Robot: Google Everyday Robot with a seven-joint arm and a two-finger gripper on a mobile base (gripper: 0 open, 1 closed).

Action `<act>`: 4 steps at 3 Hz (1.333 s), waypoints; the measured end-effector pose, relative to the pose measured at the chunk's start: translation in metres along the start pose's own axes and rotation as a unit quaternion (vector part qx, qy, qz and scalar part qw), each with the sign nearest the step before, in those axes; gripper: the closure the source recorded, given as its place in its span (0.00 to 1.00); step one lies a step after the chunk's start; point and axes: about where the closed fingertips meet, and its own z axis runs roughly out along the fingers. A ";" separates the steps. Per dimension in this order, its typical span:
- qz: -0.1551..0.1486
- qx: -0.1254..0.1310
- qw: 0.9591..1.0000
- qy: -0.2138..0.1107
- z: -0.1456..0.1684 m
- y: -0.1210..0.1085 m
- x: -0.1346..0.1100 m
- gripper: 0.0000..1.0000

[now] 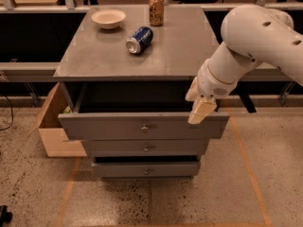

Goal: Open top drawer

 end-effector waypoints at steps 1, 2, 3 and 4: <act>-0.005 0.018 1.000 -0.006 -0.001 0.005 -0.002 0.58; -0.014 0.045 0.999 -0.007 0.010 -0.003 -0.007 0.81; -0.024 0.068 0.997 -0.007 0.025 -0.021 -0.008 1.00; -0.036 0.077 0.996 -0.017 0.049 -0.038 -0.009 1.00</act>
Offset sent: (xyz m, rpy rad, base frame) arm 0.0266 0.0192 -0.0172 0.0146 -0.1878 -0.0034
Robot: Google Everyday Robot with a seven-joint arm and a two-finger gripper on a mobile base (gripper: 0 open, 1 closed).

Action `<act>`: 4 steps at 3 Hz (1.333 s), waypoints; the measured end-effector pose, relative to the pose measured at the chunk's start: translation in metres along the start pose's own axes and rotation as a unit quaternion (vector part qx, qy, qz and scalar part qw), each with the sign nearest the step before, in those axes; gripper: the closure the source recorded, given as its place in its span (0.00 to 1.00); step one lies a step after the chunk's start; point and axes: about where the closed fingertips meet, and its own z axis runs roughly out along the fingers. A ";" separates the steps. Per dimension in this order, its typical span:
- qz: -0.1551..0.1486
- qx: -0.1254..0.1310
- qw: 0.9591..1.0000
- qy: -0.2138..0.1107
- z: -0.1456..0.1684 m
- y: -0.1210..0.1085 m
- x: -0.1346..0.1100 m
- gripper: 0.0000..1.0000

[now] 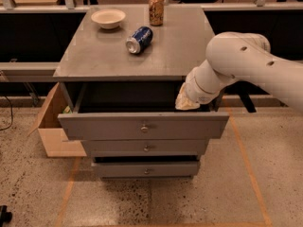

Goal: Open top drawer

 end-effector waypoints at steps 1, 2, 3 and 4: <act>-0.015 0.003 1.000 -0.005 0.027 -0.007 0.002 1.00; -0.026 0.006 1.000 -0.004 0.050 -0.013 0.005 1.00; -0.032 0.019 0.999 -0.003 0.070 -0.034 0.010 1.00; -0.033 0.026 0.999 0.002 0.080 -0.046 0.015 1.00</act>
Offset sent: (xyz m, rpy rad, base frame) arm 0.0492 0.0139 -0.0645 -0.0201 -0.0486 0.0634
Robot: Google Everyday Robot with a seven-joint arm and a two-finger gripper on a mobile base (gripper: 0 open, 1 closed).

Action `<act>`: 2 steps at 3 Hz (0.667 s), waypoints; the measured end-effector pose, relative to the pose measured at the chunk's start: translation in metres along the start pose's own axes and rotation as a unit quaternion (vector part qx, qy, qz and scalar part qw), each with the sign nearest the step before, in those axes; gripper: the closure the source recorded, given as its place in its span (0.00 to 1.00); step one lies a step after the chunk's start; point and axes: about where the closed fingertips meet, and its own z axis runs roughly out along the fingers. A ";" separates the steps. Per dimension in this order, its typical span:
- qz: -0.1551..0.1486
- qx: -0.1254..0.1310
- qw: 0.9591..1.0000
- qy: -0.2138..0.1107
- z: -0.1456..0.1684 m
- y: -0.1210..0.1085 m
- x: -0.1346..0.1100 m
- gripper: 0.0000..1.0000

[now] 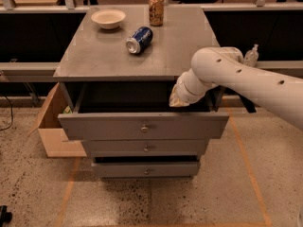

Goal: Open top drawer

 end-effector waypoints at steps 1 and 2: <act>-0.001 -0.011 1.000 0.005 0.021 0.003 0.005 1.00; 0.000 -0.028 1.000 0.006 0.038 0.012 0.010 1.00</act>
Offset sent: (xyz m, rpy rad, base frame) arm 0.0043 0.0008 -0.0593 -0.0285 0.0826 0.0173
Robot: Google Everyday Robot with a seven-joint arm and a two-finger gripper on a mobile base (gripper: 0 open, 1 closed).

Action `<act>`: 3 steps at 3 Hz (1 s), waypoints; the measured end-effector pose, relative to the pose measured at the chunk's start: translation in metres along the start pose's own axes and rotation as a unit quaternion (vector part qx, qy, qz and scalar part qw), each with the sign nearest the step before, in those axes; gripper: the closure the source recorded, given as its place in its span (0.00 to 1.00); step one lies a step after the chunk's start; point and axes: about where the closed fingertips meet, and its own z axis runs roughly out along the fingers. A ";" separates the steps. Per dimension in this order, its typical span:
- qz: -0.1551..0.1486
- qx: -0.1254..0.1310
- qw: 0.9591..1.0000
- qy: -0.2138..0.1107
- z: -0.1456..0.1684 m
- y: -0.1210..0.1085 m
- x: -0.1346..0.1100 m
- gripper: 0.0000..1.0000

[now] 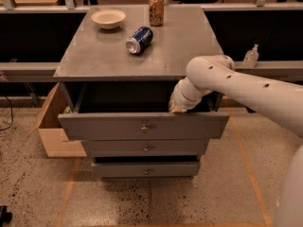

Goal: Open top drawer

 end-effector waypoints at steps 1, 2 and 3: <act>-0.003 -0.018 1.000 -0.003 0.000 0.016 0.002 1.00; -0.003 -0.057 0.998 -0.008 -0.006 0.030 0.001 1.00; 0.007 -0.134 0.991 -0.016 -0.028 0.065 -0.005 1.00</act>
Offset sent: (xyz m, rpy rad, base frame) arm -0.0925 -0.0192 0.0094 -0.0208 0.4186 0.1329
